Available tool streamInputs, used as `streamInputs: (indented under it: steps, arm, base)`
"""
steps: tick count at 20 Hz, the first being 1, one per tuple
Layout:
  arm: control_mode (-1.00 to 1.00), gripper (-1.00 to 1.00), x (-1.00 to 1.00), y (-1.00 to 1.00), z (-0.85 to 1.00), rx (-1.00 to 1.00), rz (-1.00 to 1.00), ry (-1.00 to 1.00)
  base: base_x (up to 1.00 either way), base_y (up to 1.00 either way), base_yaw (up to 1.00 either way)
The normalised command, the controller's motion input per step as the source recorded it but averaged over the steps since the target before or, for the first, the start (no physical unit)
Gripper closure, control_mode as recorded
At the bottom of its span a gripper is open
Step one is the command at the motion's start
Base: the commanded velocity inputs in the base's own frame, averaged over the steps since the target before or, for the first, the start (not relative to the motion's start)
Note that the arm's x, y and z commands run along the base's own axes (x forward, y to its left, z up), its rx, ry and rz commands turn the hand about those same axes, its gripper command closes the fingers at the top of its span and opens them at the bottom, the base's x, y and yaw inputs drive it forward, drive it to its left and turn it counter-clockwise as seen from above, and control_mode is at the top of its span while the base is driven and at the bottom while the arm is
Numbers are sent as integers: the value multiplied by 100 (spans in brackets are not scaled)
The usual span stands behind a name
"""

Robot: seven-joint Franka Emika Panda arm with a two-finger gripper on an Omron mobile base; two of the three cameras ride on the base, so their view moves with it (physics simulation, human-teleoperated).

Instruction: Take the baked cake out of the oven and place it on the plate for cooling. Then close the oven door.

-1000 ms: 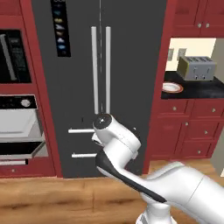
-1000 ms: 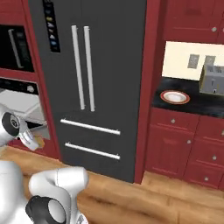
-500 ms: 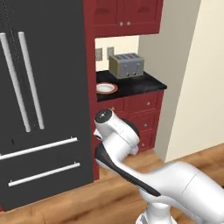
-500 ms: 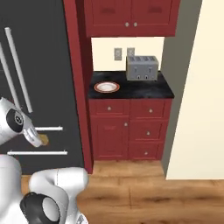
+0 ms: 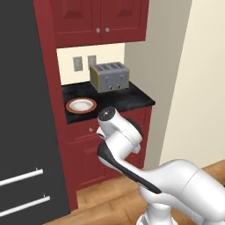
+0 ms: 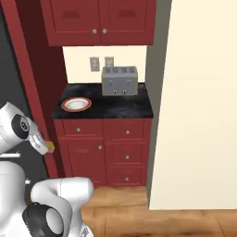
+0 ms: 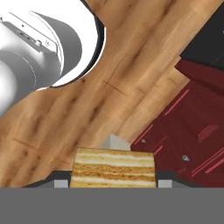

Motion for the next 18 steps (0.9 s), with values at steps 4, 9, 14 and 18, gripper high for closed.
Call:
streamInputs:
  steps: [4, 9, 14, 18]
  arm:
    - [100, 100, 0, 0, 0, 0, 0, 0]
    - [100, 100, 0, 0, 0, 0, 0, 0]
    - [100, 100, 0, 0, 0, 0, 0, 0]
    - [100, 100, 0, 0, 0, 0, 0, 0]
  base:
    - [82, -51, 0]
    - [71, -21, 0]
    - [72, 0, 0]
    - [88, 0, 0]
